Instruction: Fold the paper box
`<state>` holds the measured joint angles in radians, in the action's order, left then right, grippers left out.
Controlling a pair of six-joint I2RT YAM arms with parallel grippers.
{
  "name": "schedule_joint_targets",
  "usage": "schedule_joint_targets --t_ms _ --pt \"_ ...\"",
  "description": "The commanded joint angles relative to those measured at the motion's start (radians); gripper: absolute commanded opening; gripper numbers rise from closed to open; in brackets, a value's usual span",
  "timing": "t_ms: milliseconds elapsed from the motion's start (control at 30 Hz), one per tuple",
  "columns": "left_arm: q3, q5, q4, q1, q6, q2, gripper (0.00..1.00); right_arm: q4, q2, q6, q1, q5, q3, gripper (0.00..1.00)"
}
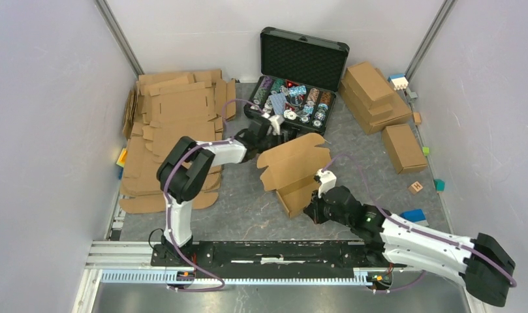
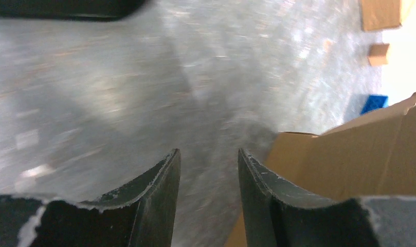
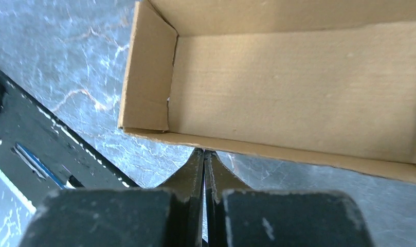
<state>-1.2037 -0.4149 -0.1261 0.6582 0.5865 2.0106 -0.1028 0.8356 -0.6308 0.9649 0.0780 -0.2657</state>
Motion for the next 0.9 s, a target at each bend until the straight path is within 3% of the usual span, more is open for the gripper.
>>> schedule_joint_targets --t_ms 0,100,300,467,633,700,767,867 --pt "0.108 -0.028 0.048 -0.146 -0.061 -0.131 0.52 -0.100 -0.116 0.048 0.004 0.153 -0.063 0.03" --pt "0.190 -0.003 0.072 -0.198 -0.078 -0.259 0.52 -0.205 -0.184 0.076 0.003 0.278 -0.109 0.03" --pt "0.409 0.000 0.021 -0.204 -0.045 -0.485 0.53 -0.287 -0.250 0.187 0.003 0.433 -0.222 0.17" --pt "0.603 -0.049 -0.131 -0.204 0.060 -0.627 0.54 -0.337 -0.107 0.276 -0.004 0.522 -0.355 0.21" --pt "0.657 -0.127 -0.211 -0.203 0.120 -0.673 0.54 -0.317 0.037 0.346 -0.093 0.477 -0.437 0.29" --pt "0.669 -0.140 -0.234 -0.202 0.128 -0.685 0.54 -0.236 0.039 0.389 -0.193 0.319 -0.415 0.45" --pt "0.677 -0.152 -0.253 -0.203 0.133 -0.687 0.54 -0.149 0.024 0.400 -0.301 0.163 -0.375 0.81" --pt "0.680 -0.177 -0.276 -0.203 0.144 -0.668 0.54 -0.029 0.022 0.429 -0.408 -0.003 -0.336 0.96"
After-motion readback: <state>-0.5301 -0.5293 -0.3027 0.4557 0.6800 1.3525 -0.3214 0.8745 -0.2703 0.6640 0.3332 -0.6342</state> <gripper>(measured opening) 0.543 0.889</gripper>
